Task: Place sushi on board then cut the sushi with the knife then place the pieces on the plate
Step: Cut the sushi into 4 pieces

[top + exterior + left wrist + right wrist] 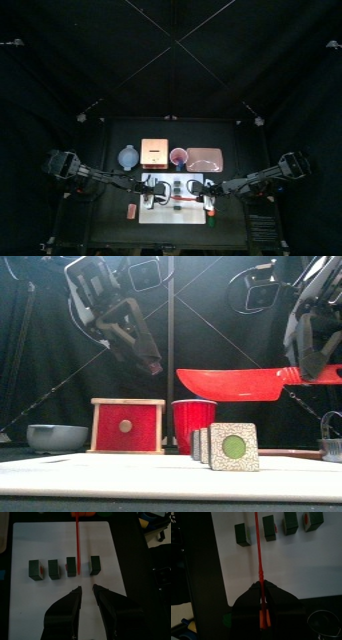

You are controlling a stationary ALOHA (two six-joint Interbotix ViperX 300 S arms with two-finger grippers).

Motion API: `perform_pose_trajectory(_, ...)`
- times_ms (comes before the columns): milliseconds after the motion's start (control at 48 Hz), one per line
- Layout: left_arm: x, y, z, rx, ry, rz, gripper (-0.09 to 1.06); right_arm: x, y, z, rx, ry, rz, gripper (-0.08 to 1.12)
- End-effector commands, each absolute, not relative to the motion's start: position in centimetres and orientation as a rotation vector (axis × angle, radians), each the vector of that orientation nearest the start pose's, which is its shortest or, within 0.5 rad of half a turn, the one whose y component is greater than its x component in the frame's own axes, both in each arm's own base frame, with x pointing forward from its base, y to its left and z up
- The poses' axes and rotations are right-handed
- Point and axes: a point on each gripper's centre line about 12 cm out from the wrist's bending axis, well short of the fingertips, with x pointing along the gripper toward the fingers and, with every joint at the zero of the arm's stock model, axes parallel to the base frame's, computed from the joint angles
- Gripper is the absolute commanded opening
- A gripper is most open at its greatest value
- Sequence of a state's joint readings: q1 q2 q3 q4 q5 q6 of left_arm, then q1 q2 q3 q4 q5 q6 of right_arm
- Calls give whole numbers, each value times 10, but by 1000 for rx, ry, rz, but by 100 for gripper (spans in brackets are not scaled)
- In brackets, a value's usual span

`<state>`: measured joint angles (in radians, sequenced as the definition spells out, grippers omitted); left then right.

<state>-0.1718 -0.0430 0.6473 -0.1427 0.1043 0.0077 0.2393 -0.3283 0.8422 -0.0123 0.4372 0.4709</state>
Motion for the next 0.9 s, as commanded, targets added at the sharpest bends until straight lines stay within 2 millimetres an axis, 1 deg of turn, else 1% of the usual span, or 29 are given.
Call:
perform_pose_trajectory(21, 379, -59, 193, -84, 662, -110, 67, 277, 66, 201, 321, 922, 5, 26)
perform_pose_trajectory(208, 377, -50, 195, -89, 643, -90, 67, 268, 64, 205, 329, 904, 10, 26)
perform_pose_trajectory(375, 375, -37, 194, -92, 623, -59, 67, 257, 61, 204, 341, 914, 5, 26)
perform_pose_trajectory(521, 376, -26, 194, -99, 595, -29, 67, 238, 58, 202, 373, 983, -16, 26)
perform_pose_trajectory(667, 375, -23, 192, -85, 593, -26, 67, 218, 59, 201, 432, 1043, -18, 26)
perform_pose_trajectory(792, 376, -22, 193, -69, 585, -29, 67, 205, 59, 205, 478, 1051, -11, 27)
perform_pose_trajectory(896, 376, -22, 193, -61, 583, -30, 67, 194, 56, 203, 527, 1079, -22, 27)
